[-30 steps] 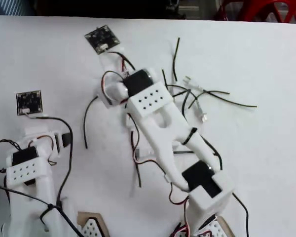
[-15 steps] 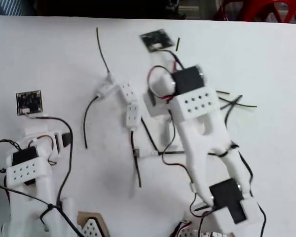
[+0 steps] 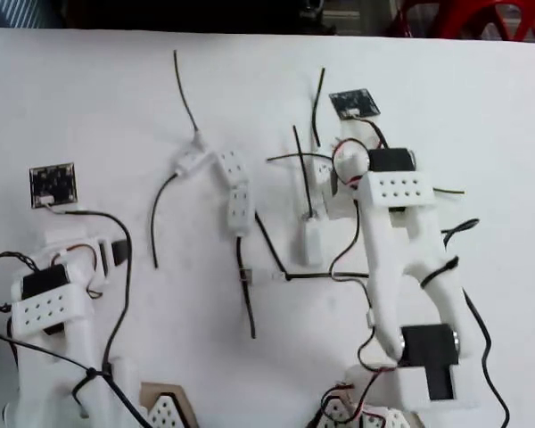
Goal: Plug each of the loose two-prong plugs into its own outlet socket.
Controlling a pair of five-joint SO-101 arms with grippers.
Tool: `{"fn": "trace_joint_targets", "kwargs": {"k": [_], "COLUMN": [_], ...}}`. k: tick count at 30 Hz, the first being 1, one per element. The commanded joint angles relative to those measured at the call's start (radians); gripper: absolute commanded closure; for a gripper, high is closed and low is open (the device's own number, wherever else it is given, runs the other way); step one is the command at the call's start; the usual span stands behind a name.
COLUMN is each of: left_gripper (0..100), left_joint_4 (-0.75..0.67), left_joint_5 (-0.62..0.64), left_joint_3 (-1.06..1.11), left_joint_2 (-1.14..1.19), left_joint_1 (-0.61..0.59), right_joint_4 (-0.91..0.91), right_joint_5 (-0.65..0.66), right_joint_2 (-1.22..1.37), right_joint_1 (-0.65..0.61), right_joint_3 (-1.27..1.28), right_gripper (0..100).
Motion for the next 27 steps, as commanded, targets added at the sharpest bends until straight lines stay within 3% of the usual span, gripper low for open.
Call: {"fn": "trace_joint_targets", "kwargs": {"k": [1,9,22,27], "left_gripper": [70,70,70,70], "left_joint_4": [-0.020,-0.020,-0.020,-0.020], "left_joint_5": [0.002,0.002,0.002,0.002], "left_joint_3": [-0.002,-0.002,-0.002,-0.002], "left_joint_2": [-0.035,-0.035,-0.035,-0.035], "left_joint_1": [-0.004,-0.002,-0.002,-0.002], "right_joint_4": [-0.031,-0.028,0.125,0.120], "right_joint_5": [0.040,0.038,0.032,0.038], "right_joint_2": [0.065,0.357,0.668,0.716], "right_joint_1": [0.047,0.082,0.120,0.120], "right_joint_3": [-0.064,-0.322,-0.666,-0.721], "right_gripper": [82.9,82.9,83.4,93.7]}}
